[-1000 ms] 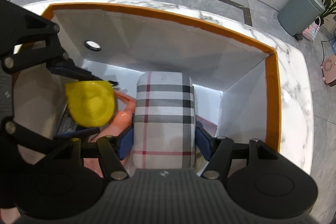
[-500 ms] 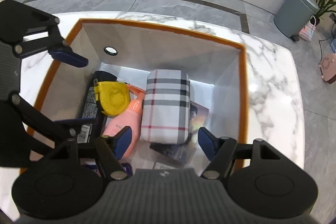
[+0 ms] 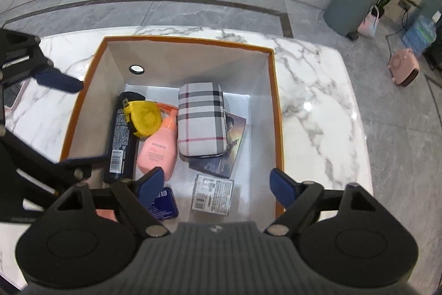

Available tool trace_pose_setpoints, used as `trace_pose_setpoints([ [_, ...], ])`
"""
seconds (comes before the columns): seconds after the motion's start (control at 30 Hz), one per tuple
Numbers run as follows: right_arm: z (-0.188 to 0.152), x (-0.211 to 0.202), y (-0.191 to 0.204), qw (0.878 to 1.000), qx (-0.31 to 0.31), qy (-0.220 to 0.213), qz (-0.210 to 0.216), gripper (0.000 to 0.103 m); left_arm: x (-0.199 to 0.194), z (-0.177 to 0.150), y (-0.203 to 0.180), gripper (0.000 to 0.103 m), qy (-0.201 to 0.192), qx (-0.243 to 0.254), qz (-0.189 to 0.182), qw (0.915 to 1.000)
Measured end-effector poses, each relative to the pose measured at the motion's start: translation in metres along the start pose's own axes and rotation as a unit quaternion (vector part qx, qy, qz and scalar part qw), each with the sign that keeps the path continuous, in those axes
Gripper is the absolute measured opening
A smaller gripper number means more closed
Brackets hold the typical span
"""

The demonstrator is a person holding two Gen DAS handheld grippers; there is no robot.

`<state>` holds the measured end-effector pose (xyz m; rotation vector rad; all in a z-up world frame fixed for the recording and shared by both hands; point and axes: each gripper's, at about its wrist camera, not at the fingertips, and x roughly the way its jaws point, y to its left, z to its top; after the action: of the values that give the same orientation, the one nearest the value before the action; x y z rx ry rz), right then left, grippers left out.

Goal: Organize rigid objects

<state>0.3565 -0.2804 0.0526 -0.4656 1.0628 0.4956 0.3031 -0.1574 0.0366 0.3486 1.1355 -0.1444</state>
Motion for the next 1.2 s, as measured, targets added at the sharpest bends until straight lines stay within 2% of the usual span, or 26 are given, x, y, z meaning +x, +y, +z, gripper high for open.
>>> trace_pose_setpoints([
  [0.07, -0.003, -0.006, 0.004, 1.0, -0.001, -0.006, -0.011, 0.086, -0.005, -0.005, 0.001, 0.092, -0.009, -0.02, 0.01, 0.9997],
  [0.27, -0.016, -0.031, 0.007, 0.999, 0.023, -0.041, -0.023, 0.091, -0.021, -0.024, 0.011, 0.098, -0.024, -0.106, 0.002, 0.9941],
  [0.33, -0.024, -0.042, 0.007, 0.997, 0.041, -0.061, -0.023, 0.093, -0.028, -0.032, 0.011, 0.103, -0.035, -0.134, 0.008, 0.9904],
  [0.43, -0.04, -0.055, 0.005, 0.993, 0.073, -0.092, -0.002, 0.097, -0.038, -0.045, 0.007, 0.103, -0.06, -0.164, 0.03, 0.9842],
  [0.57, -0.059, -0.064, 0.005, 0.986, 0.113, -0.121, 0.016, 0.098, -0.055, -0.063, 0.002, 0.103, -0.108, -0.215, 0.052, 0.9693],
  [0.67, -0.075, -0.067, 0.009, 0.98, 0.128, -0.152, 0.017, 0.098, -0.059, -0.069, -0.008, 0.103, -0.117, -0.219, 0.073, 0.9659],
  [0.87, -0.1, -0.068, 0.011, 0.973, 0.142, -0.182, 0.001, 0.098, -0.064, -0.076, -0.034, 0.103, -0.127, -0.202, 0.122, 0.9633],
  [1.2, -0.124, -0.065, 0.01, 0.968, 0.161, -0.191, -0.014, 0.098, -0.051, -0.09, -0.047, 0.103, -0.139, -0.233, 0.11, 0.9562],
])
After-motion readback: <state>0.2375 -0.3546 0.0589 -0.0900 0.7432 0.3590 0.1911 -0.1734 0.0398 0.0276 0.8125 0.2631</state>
